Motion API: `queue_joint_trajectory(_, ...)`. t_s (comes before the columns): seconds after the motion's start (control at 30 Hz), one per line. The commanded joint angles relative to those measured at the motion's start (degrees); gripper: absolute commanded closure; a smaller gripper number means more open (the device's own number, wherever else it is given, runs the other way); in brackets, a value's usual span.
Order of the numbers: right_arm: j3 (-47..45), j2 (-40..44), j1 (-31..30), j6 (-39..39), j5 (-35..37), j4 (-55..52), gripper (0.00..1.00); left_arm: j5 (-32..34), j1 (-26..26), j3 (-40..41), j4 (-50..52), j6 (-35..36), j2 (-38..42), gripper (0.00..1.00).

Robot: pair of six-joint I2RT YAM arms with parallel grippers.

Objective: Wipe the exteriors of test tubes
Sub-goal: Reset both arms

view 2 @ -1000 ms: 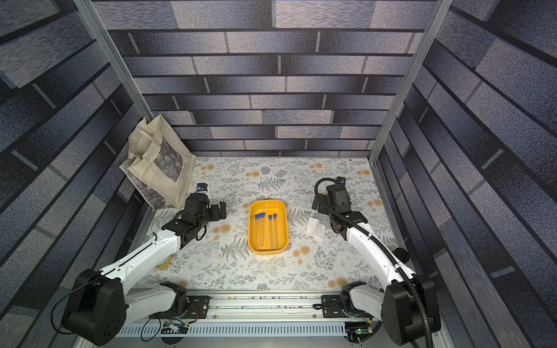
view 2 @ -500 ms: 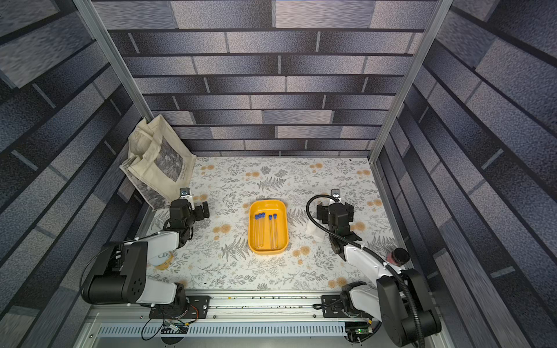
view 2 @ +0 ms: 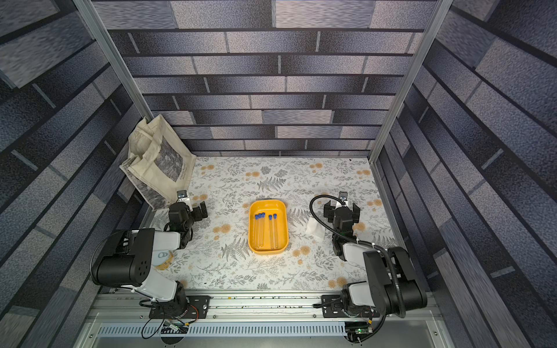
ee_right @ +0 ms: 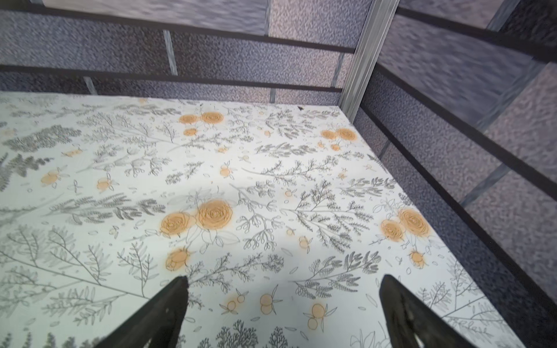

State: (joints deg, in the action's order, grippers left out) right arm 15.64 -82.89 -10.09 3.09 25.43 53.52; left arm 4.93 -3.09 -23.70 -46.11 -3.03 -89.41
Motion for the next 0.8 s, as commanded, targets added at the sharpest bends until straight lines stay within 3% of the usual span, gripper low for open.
queue_joint_trajectory(0.0, -3.2, -5.5, 0.3, 0.5, -3.0, 15.0, 0.00, 0.9, 0.0, -0.3, -1.0, -0.8, 0.9, 0.00)
queue_joint_trajectory(0.07, -2.3, -8.0, 0.4, 1.0, -3.0, 18.1, 0.00, 1.0, 0.0, -0.2, -1.1, -0.8, 0.9, 0.00)
queue_joint_trajectory(0.13, -0.2, -6.1, 0.5, 1.2, -5.2, 10.4, 0.00, 1.0, 0.0, -0.2, -1.2, -0.8, 0.8, 0.00)
queue_joint_trajectory(0.33, 2.7, -6.1, 1.6, -1.5, -2.7, 5.2, 0.00, 0.5, -0.2, -0.4, -0.9, -0.9, 0.9, 0.00)
queue_joint_trajectory(0.77, 2.6, -6.2, 1.7, -1.5, -2.7, 5.6, 0.00, -0.1, -0.5, -1.3, 0.6, -0.9, 0.5, 0.00)
